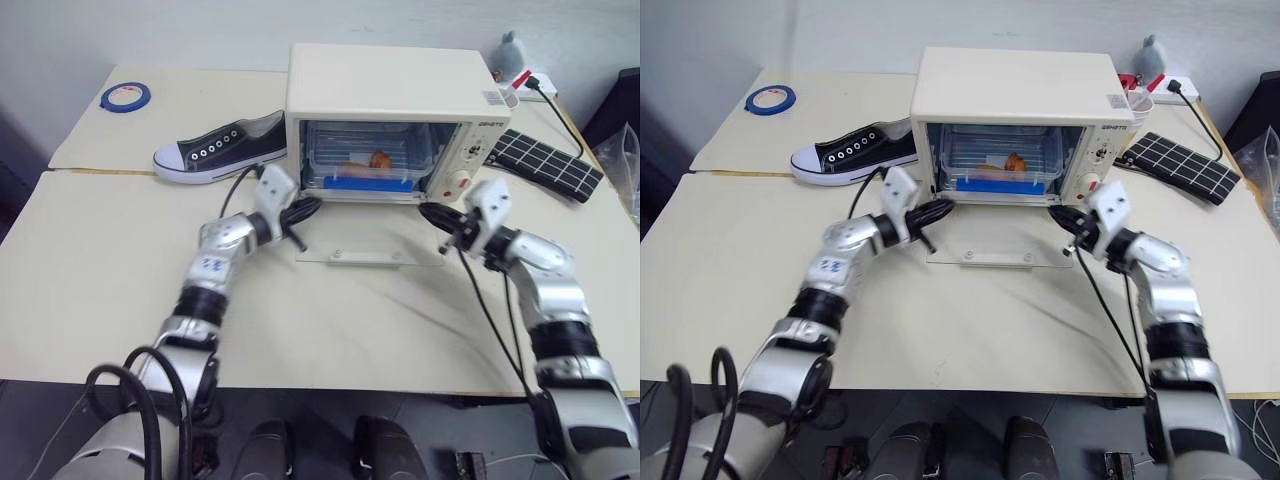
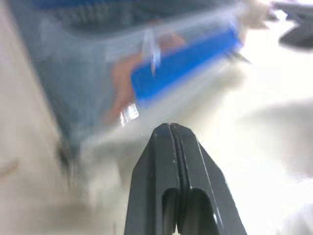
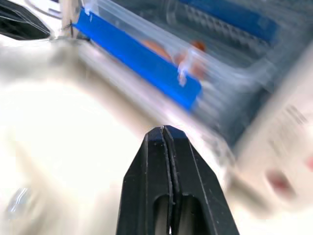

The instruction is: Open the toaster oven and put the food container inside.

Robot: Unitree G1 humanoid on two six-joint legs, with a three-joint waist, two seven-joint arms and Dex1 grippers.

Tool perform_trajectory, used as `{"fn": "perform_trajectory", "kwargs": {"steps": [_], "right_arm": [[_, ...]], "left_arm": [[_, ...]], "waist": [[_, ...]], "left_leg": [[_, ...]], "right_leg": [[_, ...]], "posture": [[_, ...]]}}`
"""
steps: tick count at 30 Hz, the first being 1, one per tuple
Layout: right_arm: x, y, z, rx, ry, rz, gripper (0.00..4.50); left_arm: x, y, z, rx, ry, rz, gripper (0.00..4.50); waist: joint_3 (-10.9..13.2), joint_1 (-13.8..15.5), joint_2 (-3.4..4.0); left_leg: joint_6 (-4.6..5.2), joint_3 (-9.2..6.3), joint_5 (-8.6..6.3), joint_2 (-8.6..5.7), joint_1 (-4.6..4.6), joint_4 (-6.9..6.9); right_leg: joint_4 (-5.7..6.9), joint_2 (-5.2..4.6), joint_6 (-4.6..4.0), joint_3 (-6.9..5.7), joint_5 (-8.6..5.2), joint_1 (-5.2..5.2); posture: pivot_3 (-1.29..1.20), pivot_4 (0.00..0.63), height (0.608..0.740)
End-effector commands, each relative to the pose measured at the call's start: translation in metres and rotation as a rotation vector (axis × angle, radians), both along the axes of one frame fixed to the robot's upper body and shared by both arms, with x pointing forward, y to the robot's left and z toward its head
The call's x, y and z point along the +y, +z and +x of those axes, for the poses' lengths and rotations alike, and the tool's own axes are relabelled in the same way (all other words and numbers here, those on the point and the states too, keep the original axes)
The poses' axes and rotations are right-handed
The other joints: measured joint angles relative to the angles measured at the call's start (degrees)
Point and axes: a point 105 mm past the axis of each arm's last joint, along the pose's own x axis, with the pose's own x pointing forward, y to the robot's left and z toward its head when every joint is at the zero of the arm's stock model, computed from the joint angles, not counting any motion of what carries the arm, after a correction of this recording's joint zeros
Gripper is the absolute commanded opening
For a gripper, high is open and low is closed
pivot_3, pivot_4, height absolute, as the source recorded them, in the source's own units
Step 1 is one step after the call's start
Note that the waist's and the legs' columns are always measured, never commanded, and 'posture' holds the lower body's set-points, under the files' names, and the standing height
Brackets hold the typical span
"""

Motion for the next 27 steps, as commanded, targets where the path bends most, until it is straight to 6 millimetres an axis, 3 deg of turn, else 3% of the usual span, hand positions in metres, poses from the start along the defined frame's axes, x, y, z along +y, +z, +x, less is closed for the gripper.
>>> {"fn": "perform_trajectory", "kwargs": {"steps": [1, 4, 7, 9, 12, 17, 20, 27], "right_arm": [[-0.023, 0.008, -0.016, -0.001, -0.024, -0.026, 0.03], [-0.048, -0.022, -0.020, 0.091, -0.079, -0.093, 0.00], [-0.058, -0.043, -0.018, 0.158, -0.093, -0.111, 0.00], [-0.054, -0.055, -0.017, 0.182, -0.065, -0.120, 0.00], [-0.040, -0.067, -0.012, 0.209, -0.001, -0.094, 0.00], [-0.016, -0.056, -0.009, 0.112, 0.124, -0.025, 0.00], [-0.007, -0.045, -0.010, 0.069, 0.174, 0.006, 0.00], [0.002, 0.003, -0.013, -0.074, 0.200, 0.170, 0.00]], "left_arm": [[0.020, 0.033, -0.031, -0.050, -0.105, -0.078, 0.00], [0.048, 0.033, -0.061, -0.066, -0.182, -0.050, 0.55], [0.065, 0.028, -0.081, -0.021, -0.240, -0.044, 1.47], [0.076, 0.021, -0.091, 0.014, -0.256, -0.007, 2.12], [0.090, 0.025, -0.100, 0.016, -0.255, -0.018, 3.01], [0.094, 0.025, -0.111, 0.013, -0.247, -0.012, 4.47], [0.091, 0.026, -0.115, -0.004, -0.214, -0.074, 4.47], [0.087, 0.035, -0.118, -0.017, -0.190, -0.170, 4.47]], "waist": [[0.00, 0.11, 0.00], [0.00, 0.21, 0.01], [0.03, 0.13, 0.09], [0.08, 0.12, 0.17], [0.10, 0.08, 0.19], [0.12, -0.02, 0.24], [0.14, 0.27, 0.28], [0.14, 0.18, 0.32]], "left_leg": [[0.00, -0.03, 0.00, 0.19, 0.03, 0.05], [0.00, -0.01, 0.00, 0.22, 0.18, 0.11], [-0.03, -0.03, -0.03, 0.26, 0.30, 0.06], [-0.03, -0.01, -0.03, 0.27, 0.29, 0.06], [-0.03, 0.00, -0.03, 0.28, 0.30, 0.08], [-0.06, -0.07, -0.05, 0.37, 0.30, 0.05], [-0.05, -0.08, -0.06, 0.34, 0.28, 0.05], [-0.05, -0.17, -0.06, 0.37, 0.27, 0.09]], "right_leg": [[0.05, 0.00, 0.00, 0.02, 0.00, 0.01], [0.09, 0.00, -0.05, 0.08, 0.03, 0.14], [0.06, 0.02, -0.06, 0.20, 0.03, 0.18], [0.05, 0.03, -0.06, 0.20, 0.03, 0.16], [0.06, 0.04, -0.06, 0.23, 0.03, 0.16], [0.01, 0.10, -0.08, 0.23, 0.04, 0.15], [-0.02, 0.08, -0.08, 0.25, 0.04, 0.15], [0.03, 0.08, -0.09, 0.21, 0.05, 0.16]], "posture": [[0.00, 0.150, 0.740], [0.00, 0.150, 0.740], [0.00, 0.150, 0.740], [0.00, 0.150, 0.740], [0.00, 0.150, 0.740], [0.00, 0.150, 0.740], [0.00, 0.150, 0.740], [0.00, 0.150, 0.740]]}}
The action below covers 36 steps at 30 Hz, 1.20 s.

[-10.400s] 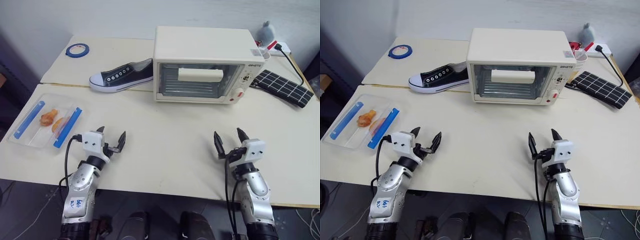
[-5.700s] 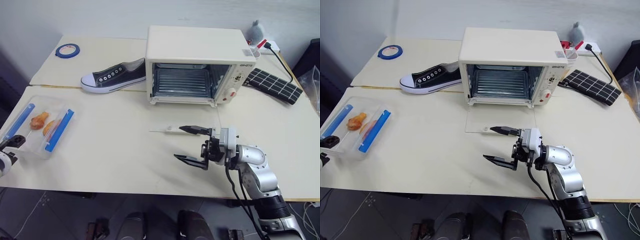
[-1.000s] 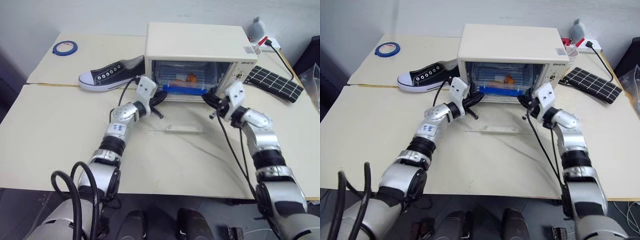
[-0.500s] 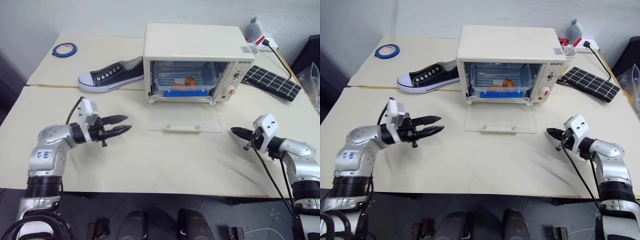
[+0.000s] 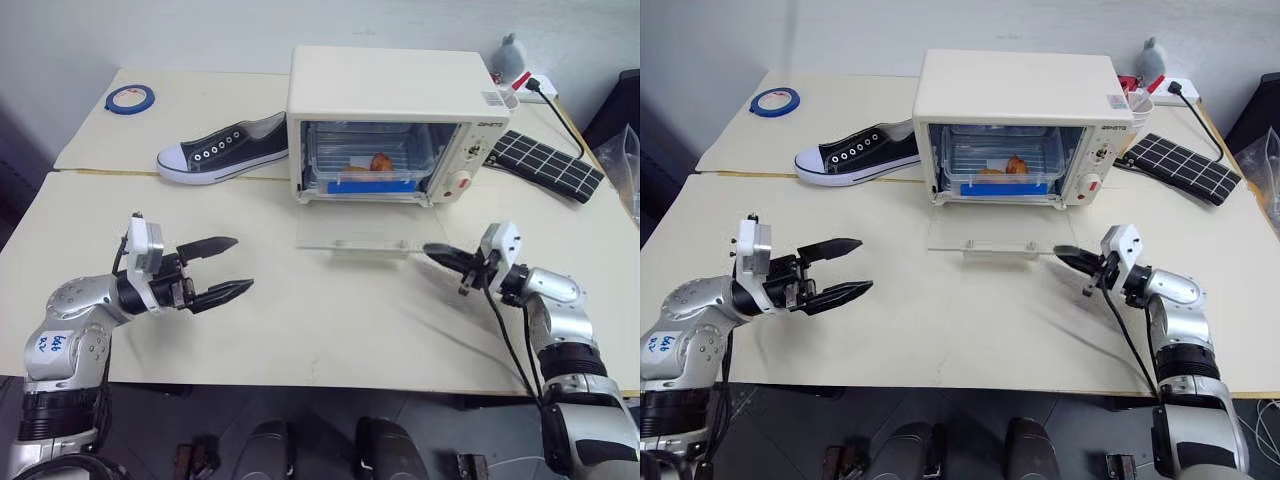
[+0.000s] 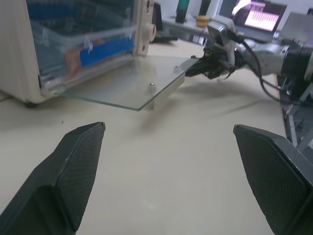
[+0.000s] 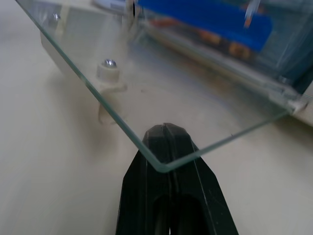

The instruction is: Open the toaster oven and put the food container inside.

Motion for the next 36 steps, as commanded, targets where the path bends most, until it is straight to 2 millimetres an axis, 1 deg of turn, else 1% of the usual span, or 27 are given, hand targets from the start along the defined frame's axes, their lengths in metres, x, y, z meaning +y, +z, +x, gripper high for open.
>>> {"fn": "perform_trajectory", "kwargs": {"steps": [1, 4, 6, 10, 12, 13, 14, 16, 17, 18, 19, 22, 23, 24, 25, 26, 27, 28, 29, 32, 34, 36], "right_arm": [[0.000, 0.041, -0.002, -0.118, -0.011, 0.114, 0.00], [0.006, 0.071, 0.003, -0.179, -0.024, 0.209, 0.00], [0.009, 0.081, 0.006, -0.194, -0.035, 0.248, 0.00], [0.010, 0.104, 0.021, -0.235, -0.081, 0.358, 0.00], [0.007, 0.115, 0.020, -0.261, -0.079, 0.378, 0.00], [0.007, 0.116, 0.016, -0.232, -0.050, 0.389, 0.00], [0.007, 0.115, 0.011, -0.246, -0.041, 0.347, 0.18], [0.010, 0.107, -0.005, -0.232, 0.004, 0.263, 0.58], [0.014, 0.100, -0.016, -0.236, 0.029, 0.200, 0.88], [0.017, 0.095, -0.026, -0.216, 0.057, 0.173, 1.21], [0.021, 0.089, -0.036, -0.200, 0.086, 0.143, 1.62], [0.033, 0.060, -0.071, -0.158, 0.197, -0.008, 2.58], [0.035, 0.053, -0.079, -0.136, 0.214, -0.016, 2.95], [0.036, 0.047, -0.087, -0.121, 0.221, -0.014, 3.21], [0.036, 0.041, -0.093, -0.125, 0.218, -0.023, 3.55], [0.038, 0.036, -0.099, -0.098, 0.212, -0.004, 4.01], [0.039, 0.031, -0.104, -0.079, 0.212, 0.002, 4.23], [0.041, 0.022, -0.112, -0.060, 0.243, -0.037, 4.44], [0.042, 0.014, -0.118, -0.037, 0.262, -0.049, 4.44], [0.041, -0.005, -0.129, 0.000, 0.301, -0.105, 4.44], [0.039, -0.010, -0.129, 0.002, 0.302, -0.125, 4.44], [0.034, -0.010, -0.125, 0.002, 0.288, -0.138, 4.44]], "left_arm": [[0.002, 0.013, 0.000, -0.051, 0.032, -0.023, 4.47], [0.001, 0.018, 0.009, -0.071, 0.071, -0.047, 4.47], [0.000, 0.021, 0.012, -0.084, 0.089, -0.057, 4.47], [-0.003, 0.029, 0.026, -0.116, 0.136, -0.104, 4.47], [-0.005, 0.025, 0.032, -0.127, 0.153, -0.071, 4.47], [-0.004, 0.021, 0.035, -0.123, 0.169, -0.038, 4.47], [-0.004, 0.019, 0.034, -0.137, 0.173, -0.011, 4.49], [0.001, 0.011, 0.030, -0.165, 0.181, 0.076, 4.50], [0.005, 0.008, 0.027, -0.158, 0.181, 0.097, 4.50], [0.008, 0.005, 0.025, -0.145, 0.184, 0.113, 4.50], [0.012, 0.003, 0.021, -0.140, 0.180, 0.129, 4.50], [0.025, -0.013, 0.012, -0.111, 0.182, 0.212, 4.50], [0.029, -0.018, 0.008, -0.097, 0.178, 0.227, 4.50], [0.034, -0.024, 0.003, -0.091, 0.179, 0.244, 4.50], [0.036, -0.026, -0.002, -0.088, 0.167, 0.226, 4.50], [0.038, -0.027, -0.007, -0.089, 0.165, 0.207, 4.50], [0.040, -0.028, -0.010, -0.096, 0.172, 0.208, 4.50], [0.042, -0.029, -0.013, -0.118, 0.177, 0.223, 4.50], [0.043, -0.031, -0.015, -0.109, 0.183, 0.223, 4.50], [0.043, -0.039, -0.020, -0.102, 0.191, 0.248, 4.50], [0.042, -0.047, -0.024, -0.103, 0.168, 0.285, 4.50], [0.041, -0.053, -0.027, -0.101, 0.150, 0.309, 4.50]], "waist": [[0.00, 0.00, 0.02], [0.00, 0.02, 0.02], [0.00, 0.01, 0.02], [0.00, 0.00, 0.02], [0.00, 0.14, 0.02], [0.00, 0.15, 0.02], [0.00, 0.21, 0.02], [0.00, 0.30, 0.02], [0.00, 0.24, 0.02], [0.00, 0.27, 0.02], [0.00, 0.22, 0.02], [0.00, 0.11, 0.06], [0.00, 0.06, 0.06], [0.00, 0.04, 0.06], [0.00, 0.04, 0.07], [0.00, 0.06, 0.06], [0.00, 0.15, 0.06], [0.00, 0.17, 0.07], [0.00, 0.26, 0.06], [-0.01, 0.50, 0.06], [-0.01, 0.42, 0.06], [-0.01, 0.34, 0.06]], "left_leg": [[0.00, 0.01, 0.00, 0.00, 0.00, 0.00], [0.00, 0.01, 0.00, 0.00, 0.00, 0.00], [0.00, 0.01, 0.00, 0.00, 0.01, 0.00], [-0.01, 0.04, -0.01, -0.02, 0.00, -0.01], [-0.01, 0.04, -0.01, -0.03, -0.01, -0.01], [-0.01, 0.05, -0.01, -0.03, -0.01, -0.01], [-0.01, 0.06, -0.01, -0.02, -0.03, -0.02], [-0.01, 0.11, -0.01, -0.05, -0.07, -0.06], [-0.01, 0.15, -0.02, -0.04, -0.12, -0.08], [-0.01, 0.19, -0.04, -0.04, -0.12, -0.11], [0.00, 0.20, -0.05, -0.04, -0.13, -0.17], [0.00, 0.23, -0.06, -0.02, -0.07, -0.13], [0.00, 0.24, -0.06, 0.01, -0.02, -0.12], [0.00, 0.27, -0.06, 0.01, 0.05, -0.12], [0.00, 0.29, -0.06, 0.03, 0.08, -0.13], [-0.01, 0.31, -0.09, 0.06, 0.12, -0.15], [0.00, 0.30, -0.10, 0.06, 0.12, -0.14], [0.01, 0.28, -0.11, 0.07, 0.10, -0.14], [-0.01, 0.28, -0.15, 0.08, 0.11, -0.14], [0.03, 0.27, -0.19, 0.05, 0.10, -0.11], [0.07, 0.28, -0.21, 0.06, 0.13, -0.09], [0.07, 0.29, -0.22, 0.06, 0.14, -0.09]], "right_leg": [[0.00, 0.00, 0.00, 0.01, 0.00, 0.00], [0.01, 0.01, 0.00, 0.00, 0.00, 0.00], [0.02, 0.01, 0.00, 0.00, 0.00, 0.00], [0.00, 0.02, 0.00, 0.01, 0.00, -0.03], [0.00, 0.02, 0.00, 0.01, 0.00, -0.03], [0.00, 0.02, 0.00, -0.03, 0.00, -0.03], [-0.03, 0.02, 0.00, -0.04, 0.00, -0.03], [-0.07, 0.02, 0.00, -0.07, 0.00, -0.03], [-0.09, 0.02, 0.00, -0.15, 0.00, -0.05], [-0.08, 0.02, 0.00, -0.15, 0.00, -0.08], [-0.11, 0.01, 0.00, -0.13, 0.00, -0.13], [-0.07, 0.01, 0.00, -0.06, 0.00, -0.15], [-0.01, 0.02, 0.00, 0.02, 0.00, -0.15], [0.02, 0.02, 0.00, 0.07, 0.00, -0.14], [0.03, 0.03, -0.02, 0.08, 0.01, -0.13], [0.03, 0.03, -0.02, 0.12, 0.01, -0.12], [0.03, 0.03, -0.02, 0.13, 0.01, -0.12], [0.02, 0.02, -0.03, 0.13, 0.02, -0.13], [0.00, 0.02, -0.03, 0.14, 0.01, -0.13], [-0.05, 0.00, -0.03, 0.14, 0.02, -0.10], [-0.05, 0.00, -0.03, 0.15, 0.02, -0.05], [-0.04, 0.00, -0.03, 0.15, 0.02, -0.06]], "posture": [[0.00, 0.150, 0.740], [0.00, 0.150, 0.740], [0.00, 0.150, 0.740], [0.00, 0.150, 0.740], [0.00, 0.150, 0.740], [0.00, 0.150, 0.740], [0.00, 0.150, 0.740], [0.00, 0.150, 0.740], [0.00, 0.150, 0.740], [0.00, 0.150, 0.740], [0.00, 0.150, 0.740], [0.00, 0.150, 0.740], [0.00, 0.150, 0.740], [0.00, 0.150, 0.740], [0.00, 0.150, 0.740], [0.00, 0.150, 0.740], [0.00, 0.150, 0.740], [0.00, 0.150, 0.740], [0.00, 0.150, 0.740], [0.00, 0.150, 0.740], [0.00, 0.150, 0.740], [0.00, 0.150, 0.740]]}}
